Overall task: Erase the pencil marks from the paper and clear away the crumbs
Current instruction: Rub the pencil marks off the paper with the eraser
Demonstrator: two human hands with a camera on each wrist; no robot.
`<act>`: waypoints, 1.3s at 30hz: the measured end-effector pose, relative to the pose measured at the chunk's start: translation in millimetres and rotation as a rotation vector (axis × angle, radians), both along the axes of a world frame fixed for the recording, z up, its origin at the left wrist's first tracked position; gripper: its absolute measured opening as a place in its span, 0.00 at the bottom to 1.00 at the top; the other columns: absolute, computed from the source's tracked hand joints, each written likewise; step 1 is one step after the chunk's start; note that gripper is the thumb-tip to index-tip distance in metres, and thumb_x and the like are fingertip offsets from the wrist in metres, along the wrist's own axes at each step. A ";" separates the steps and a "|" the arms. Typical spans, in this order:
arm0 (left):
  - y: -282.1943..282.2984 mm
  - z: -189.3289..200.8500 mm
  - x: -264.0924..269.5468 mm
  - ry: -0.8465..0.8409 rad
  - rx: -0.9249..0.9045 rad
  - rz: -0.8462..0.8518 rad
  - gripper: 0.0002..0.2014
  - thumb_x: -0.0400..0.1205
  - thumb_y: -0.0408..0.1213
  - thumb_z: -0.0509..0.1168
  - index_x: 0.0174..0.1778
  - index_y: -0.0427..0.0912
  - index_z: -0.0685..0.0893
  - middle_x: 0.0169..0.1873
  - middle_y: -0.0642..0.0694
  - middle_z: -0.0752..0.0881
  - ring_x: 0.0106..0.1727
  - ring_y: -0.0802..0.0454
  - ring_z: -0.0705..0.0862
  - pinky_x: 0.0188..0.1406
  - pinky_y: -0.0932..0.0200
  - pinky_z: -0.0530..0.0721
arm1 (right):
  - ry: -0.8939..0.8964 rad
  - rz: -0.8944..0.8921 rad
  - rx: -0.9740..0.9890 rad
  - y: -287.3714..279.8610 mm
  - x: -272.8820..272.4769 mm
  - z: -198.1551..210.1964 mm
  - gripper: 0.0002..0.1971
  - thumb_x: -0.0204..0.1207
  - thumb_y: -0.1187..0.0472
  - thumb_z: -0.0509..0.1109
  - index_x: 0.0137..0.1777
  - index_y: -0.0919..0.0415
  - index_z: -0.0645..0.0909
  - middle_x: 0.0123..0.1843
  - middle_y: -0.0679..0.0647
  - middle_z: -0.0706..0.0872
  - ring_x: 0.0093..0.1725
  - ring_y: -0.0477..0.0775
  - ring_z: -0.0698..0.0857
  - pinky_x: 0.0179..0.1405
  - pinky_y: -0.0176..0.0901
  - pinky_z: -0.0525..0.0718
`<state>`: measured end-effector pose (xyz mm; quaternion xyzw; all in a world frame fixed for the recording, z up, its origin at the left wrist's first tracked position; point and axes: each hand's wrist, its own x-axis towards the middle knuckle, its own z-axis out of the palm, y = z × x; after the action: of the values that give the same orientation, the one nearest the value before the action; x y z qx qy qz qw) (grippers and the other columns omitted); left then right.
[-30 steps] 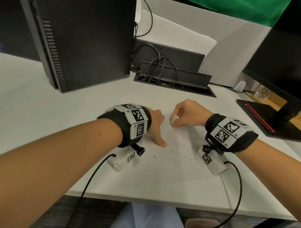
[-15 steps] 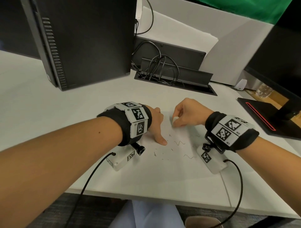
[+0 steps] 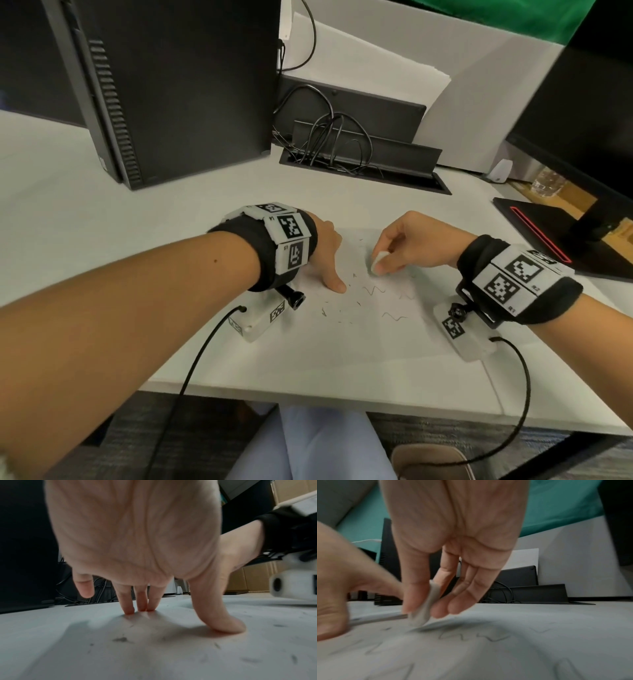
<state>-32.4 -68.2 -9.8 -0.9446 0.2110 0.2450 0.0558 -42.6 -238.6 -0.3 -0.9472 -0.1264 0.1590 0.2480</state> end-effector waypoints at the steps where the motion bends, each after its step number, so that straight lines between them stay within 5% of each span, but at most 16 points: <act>1: 1.1 0.4 0.1 -0.002 -0.010 -0.003 0.46 0.74 0.62 0.66 0.82 0.42 0.56 0.78 0.46 0.59 0.77 0.45 0.64 0.75 0.45 0.66 | 0.026 0.041 -0.005 1.7 -5.1 0.0 0.04 0.66 0.66 0.79 0.37 0.57 0.87 0.40 0.60 0.90 0.34 0.46 0.85 0.40 0.33 0.84; 5: 3.3 0.8 -2.6 -0.018 -0.085 -0.043 0.42 0.75 0.56 0.69 0.81 0.50 0.57 0.78 0.47 0.59 0.78 0.45 0.63 0.76 0.44 0.66 | -0.006 0.092 -0.047 8.4 -11.5 -2.2 0.05 0.67 0.64 0.79 0.38 0.54 0.87 0.43 0.59 0.91 0.35 0.45 0.83 0.46 0.43 0.84; 11: 1.5 -2.8 -5.8 0.054 -0.121 -0.053 0.41 0.76 0.56 0.67 0.82 0.60 0.51 0.81 0.51 0.50 0.81 0.48 0.57 0.78 0.47 0.61 | -0.072 0.085 -0.080 14.4 -5.0 -5.3 0.03 0.67 0.63 0.78 0.41 0.58 0.88 0.44 0.55 0.91 0.36 0.44 0.83 0.50 0.43 0.84; 13: 1.2 -4.4 -7.3 0.077 -0.076 -0.067 0.47 0.73 0.62 0.66 0.82 0.61 0.45 0.82 0.53 0.44 0.82 0.49 0.54 0.79 0.47 0.59 | 0.006 0.150 -0.082 17.4 -10.6 -3.6 0.04 0.68 0.63 0.77 0.43 0.60 0.89 0.39 0.50 0.91 0.32 0.40 0.82 0.44 0.39 0.85; 16: 0.0 -6.6 -7.6 0.096 -0.019 -0.084 0.53 0.70 0.66 0.67 0.81 0.62 0.39 0.82 0.55 0.37 0.83 0.50 0.49 0.80 0.45 0.56 | 0.107 0.220 -0.070 19.6 -17.7 -2.4 0.06 0.68 0.66 0.77 0.45 0.64 0.89 0.23 0.41 0.84 0.22 0.37 0.78 0.29 0.22 0.73; 20: -1.1 -5.5 -7.2 0.086 0.004 -0.094 0.55 0.69 0.66 0.68 0.81 0.60 0.36 0.82 0.53 0.36 0.83 0.48 0.49 0.80 0.44 0.57 | -0.095 0.144 -0.145 17.0 -3.7 -4.5 0.06 0.67 0.63 0.77 0.44 0.60 0.90 0.34 0.51 0.88 0.28 0.40 0.80 0.34 0.29 0.77; 24: -1.4 -5.8 -7.6 0.098 0.008 -0.093 0.54 0.69 0.66 0.68 0.81 0.61 0.36 0.82 0.53 0.35 0.83 0.49 0.47 0.80 0.44 0.55 | 0.008 0.169 -0.089 20.1 -11.5 -6.6 0.04 0.67 0.65 0.78 0.42 0.61 0.90 0.32 0.47 0.88 0.27 0.36 0.81 0.31 0.24 0.78; 28: -2.4 -4.9 -8.0 0.101 0.026 -0.106 0.53 0.70 0.66 0.67 0.80 0.62 0.35 0.82 0.52 0.35 0.83 0.48 0.48 0.79 0.44 0.56 | -0.021 0.124 -0.077 17.9 -4.2 -5.2 0.02 0.66 0.65 0.78 0.38 0.59 0.89 0.38 0.58 0.91 0.32 0.45 0.85 0.43 0.40 0.86; 39: -2.2 -5.7 -6.7 0.105 0.024 -0.112 0.54 0.70 0.66 0.68 0.81 0.62 0.35 0.82 0.51 0.36 0.83 0.47 0.49 0.80 0.43 0.57 | -0.009 0.138 -0.090 21.0 -5.5 -8.1 0.02 0.66 0.65 0.78 0.38 0.58 0.88 0.37 0.56 0.91 0.30 0.44 0.85 0.34 0.28 0.82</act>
<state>-39.1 -70.3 -15.5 -0.9165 0.2632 0.2931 0.0694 -48.1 -217.6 -8.5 -0.9472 -0.1852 0.1767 0.1932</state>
